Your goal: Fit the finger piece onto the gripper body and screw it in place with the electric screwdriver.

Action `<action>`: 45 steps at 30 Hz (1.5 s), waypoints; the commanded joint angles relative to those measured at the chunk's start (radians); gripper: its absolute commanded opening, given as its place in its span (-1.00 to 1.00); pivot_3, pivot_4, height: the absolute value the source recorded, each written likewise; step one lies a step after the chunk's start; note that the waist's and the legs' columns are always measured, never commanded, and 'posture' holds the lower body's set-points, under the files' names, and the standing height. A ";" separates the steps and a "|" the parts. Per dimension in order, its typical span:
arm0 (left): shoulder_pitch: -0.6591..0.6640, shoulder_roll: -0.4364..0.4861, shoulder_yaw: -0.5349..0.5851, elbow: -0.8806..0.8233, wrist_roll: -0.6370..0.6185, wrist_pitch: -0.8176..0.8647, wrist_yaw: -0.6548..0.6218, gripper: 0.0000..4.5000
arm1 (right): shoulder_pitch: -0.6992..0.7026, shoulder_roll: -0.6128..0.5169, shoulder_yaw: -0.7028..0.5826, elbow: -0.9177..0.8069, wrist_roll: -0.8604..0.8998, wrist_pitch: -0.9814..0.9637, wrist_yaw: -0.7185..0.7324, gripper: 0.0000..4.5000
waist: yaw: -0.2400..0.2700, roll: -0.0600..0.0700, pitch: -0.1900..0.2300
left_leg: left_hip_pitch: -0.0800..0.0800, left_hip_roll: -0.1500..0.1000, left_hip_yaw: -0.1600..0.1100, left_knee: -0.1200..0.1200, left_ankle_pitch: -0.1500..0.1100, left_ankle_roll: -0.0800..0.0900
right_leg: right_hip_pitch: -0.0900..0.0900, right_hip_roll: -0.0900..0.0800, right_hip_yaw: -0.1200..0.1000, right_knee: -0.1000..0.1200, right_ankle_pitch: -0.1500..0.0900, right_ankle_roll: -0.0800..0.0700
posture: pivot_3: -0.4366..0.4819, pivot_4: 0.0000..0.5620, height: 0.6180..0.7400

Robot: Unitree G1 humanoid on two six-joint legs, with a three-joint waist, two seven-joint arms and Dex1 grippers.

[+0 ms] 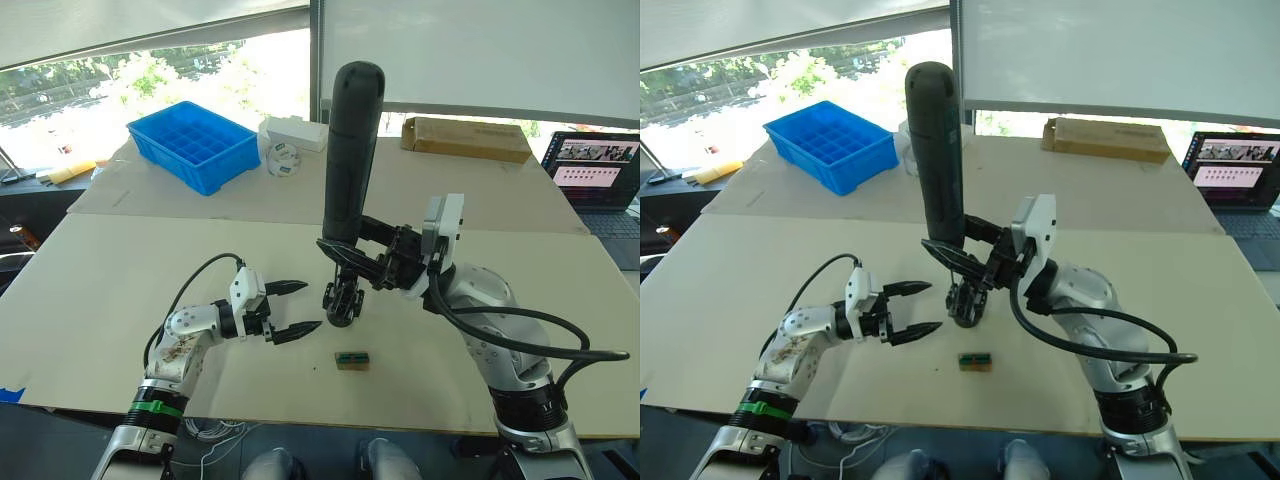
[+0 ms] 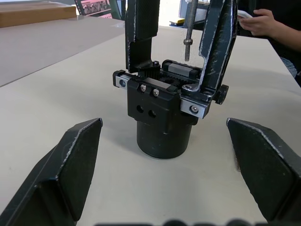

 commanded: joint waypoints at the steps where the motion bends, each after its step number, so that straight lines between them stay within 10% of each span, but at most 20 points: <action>1: -0.002 -0.001 -0.001 -0.029 -0.009 -0.002 -0.002 1.00 | -0.010 0.009 -0.011 -0.037 0.014 -0.004 0.007 -0.16 | 0.000 0.000 0.000 | 0.000 0.000 0.000 0.000 0.000 0.000 | 0.000 0.000 0.000 0.000 0.000 0.000 | -0.05 -0.47 1.00; 45: 0.038 -0.006 -0.013 -0.047 -0.014 0.001 -0.022 1.00 | 0.013 0.013 -0.015 0.001 -0.033 -0.035 0.029 -0.16 | 0.000 0.000 0.000 | 0.000 0.000 0.000 0.000 0.000 0.000 | 0.000 0.000 0.000 0.000 0.000 0.000 | -0.05 -0.47 1.00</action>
